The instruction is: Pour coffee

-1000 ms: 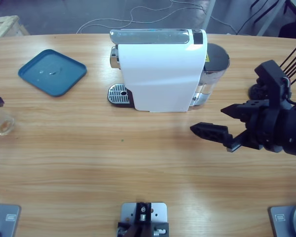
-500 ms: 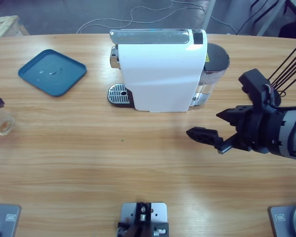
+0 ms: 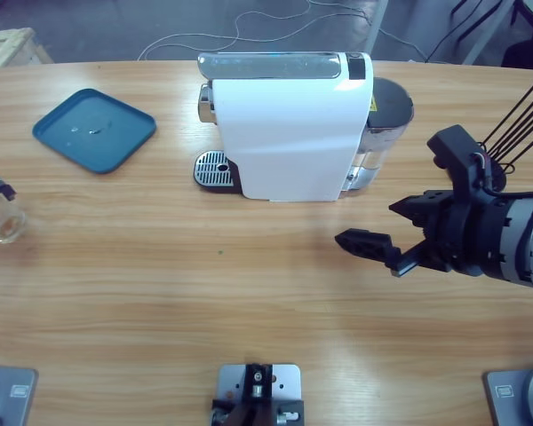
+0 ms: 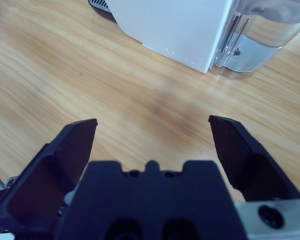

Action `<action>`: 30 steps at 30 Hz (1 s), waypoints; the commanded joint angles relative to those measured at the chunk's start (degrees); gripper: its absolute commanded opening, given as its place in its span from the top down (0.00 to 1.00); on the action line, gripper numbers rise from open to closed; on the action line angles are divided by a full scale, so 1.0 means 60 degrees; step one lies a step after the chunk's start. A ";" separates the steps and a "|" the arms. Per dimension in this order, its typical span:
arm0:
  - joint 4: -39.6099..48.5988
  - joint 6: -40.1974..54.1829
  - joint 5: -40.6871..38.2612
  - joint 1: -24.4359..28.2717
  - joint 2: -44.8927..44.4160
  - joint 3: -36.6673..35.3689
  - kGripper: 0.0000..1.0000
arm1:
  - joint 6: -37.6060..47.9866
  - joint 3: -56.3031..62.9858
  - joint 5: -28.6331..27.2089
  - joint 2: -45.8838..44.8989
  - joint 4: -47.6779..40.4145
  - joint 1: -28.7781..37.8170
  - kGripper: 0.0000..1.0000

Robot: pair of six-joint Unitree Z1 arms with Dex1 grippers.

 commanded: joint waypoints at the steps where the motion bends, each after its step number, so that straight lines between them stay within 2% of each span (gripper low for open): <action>1: -0.0727 0.0347 0.0171 0.0290 0.0540 0.0338 0.13 | -0.0022 0.0011 0.0032 0.0419 0.0035 0.0110 0.00; 3: -0.0926 0.0564 0.0171 0.0381 0.0526 0.0400 0.18 | -0.0022 -0.0012 0.0035 0.0436 0.0047 0.0110 0.00; 6: -0.1202 0.0754 0.0159 0.0533 0.0414 0.0540 0.43 | -0.0022 -0.0079 0.0035 0.0492 0.0068 0.0110 0.00; 8: -0.1316 0.0801 0.0156 0.0571 0.0362 0.0625 0.56 | -0.0010 -0.0109 0.0047 0.0524 0.0071 0.0110 0.00; 10: -0.1454 0.0801 0.0191 0.0586 0.0291 0.0734 0.55 | -0.0007 -0.0126 0.0053 0.0536 0.0071 0.0110 0.00; 11: -0.1457 0.0801 0.0206 0.0586 0.0233 0.0757 0.51 | -0.0007 -0.0126 0.0053 0.0536 0.0071 0.0110 0.00; 12: -0.1459 0.0810 0.0215 0.0586 0.0192 0.0775 0.39 | -0.0007 -0.0126 0.0055 0.0527 0.0071 0.0110 0.00; 13: -0.1471 0.0865 0.0194 0.0595 0.0174 0.0763 0.43 | -0.0007 -0.0126 0.0058 0.0518 0.0071 0.0110 0.00; 14: -0.1512 0.0965 0.0185 0.0615 0.0148 0.0763 0.56 | -0.0007 -0.0126 0.0064 0.0507 0.0071 0.0110 0.00; 15: -0.1603 0.1223 0.0182 0.0615 0.0098 0.0740 0.57 | -0.0007 -0.0126 0.0064 0.0498 0.0071 0.0110 0.00; 16: -0.1706 0.1507 0.0159 0.0615 -0.0002 0.0725 0.64 | -0.0007 -0.0126 0.0064 0.0472 0.0079 0.0110 0.00; 17: -0.1790 0.1648 0.0138 0.0615 -0.0136 0.0740 0.83 | -0.0007 -0.0126 0.0058 0.0425 0.0097 0.0110 0.00; 18: -0.1793 0.1677 0.0115 0.0615 -0.0242 0.0748 0.94 | -0.0007 -0.0126 0.0050 0.0384 0.0126 0.0110 0.00; 21: -0.1808 0.2298 -0.0078 0.0536 -0.0942 0.0734 1.00 | -0.0010 -0.0255 -0.0047 0.0126 0.0516 0.0110 0.00; 24: -0.1811 0.3499 -0.0398 0.0395 -0.2202 0.0543 1.00 | -0.0312 -0.0660 -0.0478 -0.0536 0.1755 0.0110 0.00; 27: -0.1823 0.5392 -0.1353 0.0395 -0.3344 0.0115 1.00 | -0.0417 -0.1415 -0.0967 -0.1535 0.3188 0.0110 0.00; 30: -0.1925 0.7905 -0.3072 0.0463 -0.3977 -0.0385 1.00 | -0.0417 -0.1913 -0.1497 -0.2444 0.4442 0.0110 0.00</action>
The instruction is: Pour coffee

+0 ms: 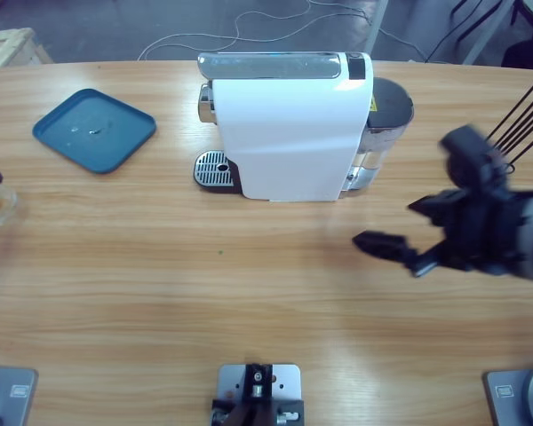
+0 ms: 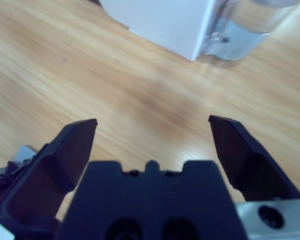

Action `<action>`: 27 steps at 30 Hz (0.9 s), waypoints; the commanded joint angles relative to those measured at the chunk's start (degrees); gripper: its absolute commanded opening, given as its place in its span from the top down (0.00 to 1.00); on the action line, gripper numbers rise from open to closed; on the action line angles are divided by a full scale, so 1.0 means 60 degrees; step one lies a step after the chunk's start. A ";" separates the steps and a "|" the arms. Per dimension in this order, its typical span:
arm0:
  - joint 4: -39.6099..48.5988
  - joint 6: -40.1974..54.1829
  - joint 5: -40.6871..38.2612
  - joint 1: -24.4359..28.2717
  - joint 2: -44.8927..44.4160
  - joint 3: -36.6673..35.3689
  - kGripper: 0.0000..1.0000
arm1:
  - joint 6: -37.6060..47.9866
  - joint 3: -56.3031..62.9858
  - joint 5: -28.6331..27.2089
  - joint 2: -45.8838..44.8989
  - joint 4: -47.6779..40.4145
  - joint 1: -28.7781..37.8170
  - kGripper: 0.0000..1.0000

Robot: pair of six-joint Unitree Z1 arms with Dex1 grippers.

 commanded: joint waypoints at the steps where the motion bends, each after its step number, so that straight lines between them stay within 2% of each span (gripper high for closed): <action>1: -0.0224 0.5167 -0.3149 0.0038 -0.2112 -0.0940 1.00 | -0.0194 -0.1193 -0.1219 -0.2419 0.2964 0.0110 0.00; 6: -0.0519 0.9606 -0.6176 0.0343 -0.2135 -0.1757 1.00 | -0.0194 -0.1234 -0.1694 -0.4045 0.4438 0.0110 0.00; 12: -0.1325 1.3142 -1.0198 0.1198 -0.0184 -0.2982 1.00 | -0.0194 -0.1299 -0.1870 -0.5348 0.5856 0.0110 0.00; 16: -0.2025 1.3564 -1.1464 0.1336 0.1132 -0.3547 1.00 | -0.0194 -0.1322 -0.1878 -0.5656 0.6301 0.0110 0.00; 21: -0.3174 1.3737 -1.1965 0.1324 0.2716 -0.3539 1.00 | -0.0194 -0.1363 -0.1782 -0.5542 0.6351 0.0110 0.00; 27: -0.3962 1.3883 -1.2439 0.1275 0.3745 -0.3433 1.00 | -0.0141 -0.1346 -0.1767 -0.5158 0.6205 0.0110 0.00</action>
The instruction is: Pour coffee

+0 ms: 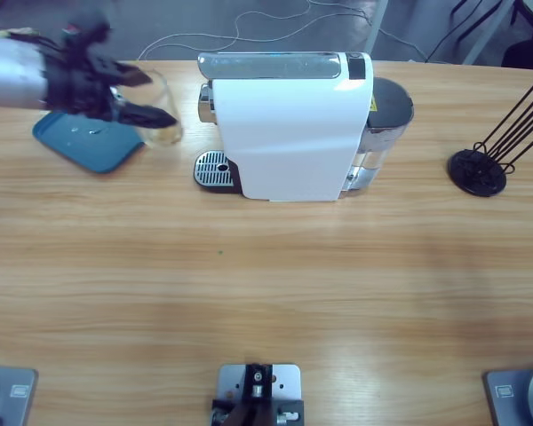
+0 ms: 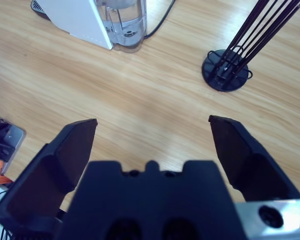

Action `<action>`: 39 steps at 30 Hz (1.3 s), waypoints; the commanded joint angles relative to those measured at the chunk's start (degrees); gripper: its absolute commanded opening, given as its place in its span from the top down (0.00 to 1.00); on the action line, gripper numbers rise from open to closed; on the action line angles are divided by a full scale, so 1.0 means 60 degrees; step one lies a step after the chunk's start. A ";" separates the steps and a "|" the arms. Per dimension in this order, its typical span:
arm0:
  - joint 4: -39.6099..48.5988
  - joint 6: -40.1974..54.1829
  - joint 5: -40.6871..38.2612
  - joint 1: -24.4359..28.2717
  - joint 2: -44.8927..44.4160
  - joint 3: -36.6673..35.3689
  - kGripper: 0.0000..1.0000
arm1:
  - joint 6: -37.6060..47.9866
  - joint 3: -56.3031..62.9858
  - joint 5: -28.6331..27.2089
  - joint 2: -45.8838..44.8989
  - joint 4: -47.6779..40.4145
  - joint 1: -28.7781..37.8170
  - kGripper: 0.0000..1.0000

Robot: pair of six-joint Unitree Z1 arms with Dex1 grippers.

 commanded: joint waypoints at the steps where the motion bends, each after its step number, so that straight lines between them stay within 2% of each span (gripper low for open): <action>1: -0.1070 0.0217 -0.0688 0.0025 0.1622 0.0046 1.00 | -0.0046 0.0146 -0.0037 0.0284 -0.0076 0.0096 0.00; 8: -0.1474 0.0185 -0.0914 -0.0446 0.1774 0.0119 1.00 | 0.0004 0.0135 -0.0037 0.0665 -0.0474 0.0096 0.00; 16: -0.1474 0.0217 -0.0970 -0.0508 0.1713 0.0820 1.00 | 0.0042 0.0088 -0.0022 0.0685 -0.0442 0.0096 0.00; 27: -0.2698 0.0173 -0.0970 -0.0821 0.2401 0.0749 1.00 | 0.0042 -0.0006 -0.0022 0.0700 -0.0286 0.0096 0.00; 35: -0.2734 0.0121 -0.0970 -0.0862 0.2416 0.0828 1.00 | 0.0042 -0.0088 -0.0022 0.0756 -0.0295 0.0096 0.00; 36: -0.2734 0.0115 -0.0970 -0.0862 0.2410 0.0837 0.61 | 0.0042 -0.0097 -0.0022 0.0756 -0.0295 0.0096 0.00; 37: -0.2734 0.0109 -0.0940 -0.0862 0.2413 0.0837 0.09 | 0.0042 -0.0097 -0.0022 0.0756 -0.0292 0.0096 0.00; 38: -0.2734 0.0088 -0.0861 -0.0862 0.2393 0.0837 0.02 | 0.0042 -0.0097 -0.0022 0.0756 -0.0278 0.0096 0.00; 39: -0.2734 0.0086 -0.0808 -0.0862 0.2381 0.0843 0.01 | 0.0042 -0.0097 -0.0022 0.0747 -0.0266 0.0096 0.00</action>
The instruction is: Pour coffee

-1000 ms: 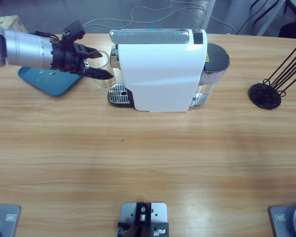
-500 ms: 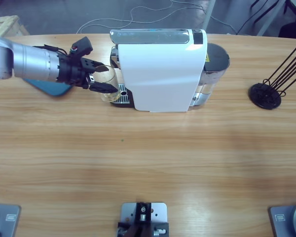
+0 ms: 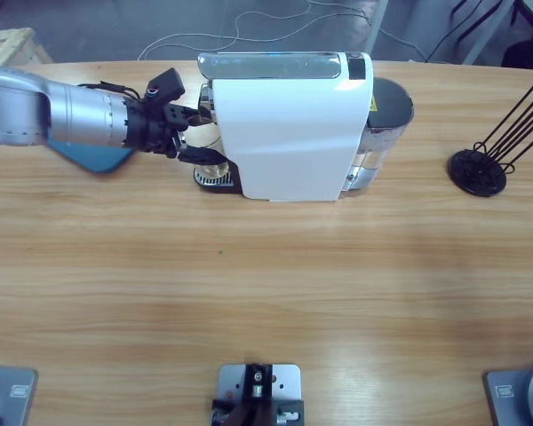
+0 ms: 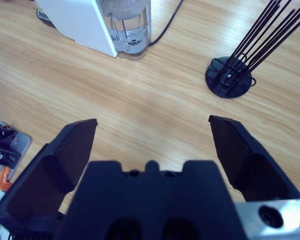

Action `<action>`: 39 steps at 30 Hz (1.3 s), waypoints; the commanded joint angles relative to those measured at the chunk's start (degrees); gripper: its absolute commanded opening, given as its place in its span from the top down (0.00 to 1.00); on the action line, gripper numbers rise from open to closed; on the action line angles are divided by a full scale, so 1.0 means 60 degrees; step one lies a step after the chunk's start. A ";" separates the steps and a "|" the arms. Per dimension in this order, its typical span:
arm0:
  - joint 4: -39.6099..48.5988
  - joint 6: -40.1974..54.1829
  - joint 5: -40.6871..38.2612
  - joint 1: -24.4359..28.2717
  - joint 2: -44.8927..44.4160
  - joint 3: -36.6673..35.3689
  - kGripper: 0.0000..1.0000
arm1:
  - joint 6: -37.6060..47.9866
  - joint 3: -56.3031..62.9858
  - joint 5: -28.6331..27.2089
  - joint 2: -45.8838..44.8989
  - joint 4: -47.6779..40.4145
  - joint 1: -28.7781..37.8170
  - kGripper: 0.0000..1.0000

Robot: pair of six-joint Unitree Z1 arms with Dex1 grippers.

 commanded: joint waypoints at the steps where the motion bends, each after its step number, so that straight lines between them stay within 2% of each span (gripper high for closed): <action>1: -0.0150 -0.0052 -0.0005 -0.0094 0.0398 0.0249 0.01 | 0.0040 0.0000 -0.0022 0.0382 0.0115 0.0096 0.00; 8: -0.0165 -0.0052 0.0042 -0.0003 -0.0253 0.0600 0.01 | 0.0040 -0.0047 -0.0022 0.0423 0.0112 0.0096 0.00; 11: -0.0165 -0.0152 -0.0002 0.0468 -0.1240 0.0952 0.01 | 0.0040 -0.0284 -0.0013 0.0631 0.0051 0.0096 0.00; 15: -0.0100 -0.1520 -0.0178 0.0741 -0.2831 0.1579 0.01 | -0.0291 -0.2030 -0.0001 0.2421 0.0827 0.0064 0.00; 18: 0.0029 -0.1734 -0.0041 0.0594 -0.3812 0.2264 0.01 | -0.0786 -0.4201 0.0037 0.3798 0.1000 -0.1044 0.00; 21: 0.0251 -0.2033 0.0009 0.0322 -0.4811 0.2689 0.01 | -0.1310 -0.6724 0.0749 0.5447 0.1507 -0.2450 0.02; 22: 0.0418 -0.2147 0.0024 0.0137 -0.5072 0.2692 0.01 | -0.1460 -0.7650 0.1053 0.6101 0.1844 -0.2775 0.10; 23: 0.0600 -0.2308 0.0085 -0.0056 -0.5345 0.2692 0.01 | -0.1571 -0.8575 0.1387 0.6780 0.2193 -0.3056 0.32; 24: 0.0820 -0.2472 0.0197 -0.0258 -0.5638 0.2692 0.01 | -0.1627 -0.9372 0.1709 0.7446 0.2468 -0.3308 0.67; 25: 0.1098 -0.2595 0.0381 -0.0457 -0.5928 0.2686 0.01 | -0.1630 -1.0017 0.1812 0.8026 0.2606 -0.3455 0.95; 26: 0.1455 -0.2712 0.0610 -0.0621 -0.6203 0.2660 0.01 | -0.1642 -1.0527 0.1704 0.8500 0.2647 -0.3507 1.00; 28: 0.2487 -0.2909 0.1140 -0.0777 -0.6777 0.2575 0.01 | -0.1703 -1.1490 0.1408 0.9329 0.2740 -0.3522 1.00; 31: 0.3658 -0.3143 0.1808 -0.0797 -0.7319 0.2569 0.00 | -0.1703 -1.2665 0.1469 1.0056 0.3256 -0.3449 1.00; 34: 0.3893 -0.3125 0.2286 -0.0797 -0.7492 0.2666 0.00 | -0.1703 -1.3084 0.1721 1.0589 0.3646 -0.3434 1.00; 37: 0.3893 -0.3099 0.2324 -0.0797 -0.7366 0.2595 0.00 | -0.1905 -1.3078 0.2380 1.1017 0.3734 -0.3434 1.00; 39: 0.3890 -0.3099 0.2309 -0.0797 -0.7305 0.2534 0.00 | -0.1923 -1.3037 0.2439 1.1178 0.3739 -0.3420 1.00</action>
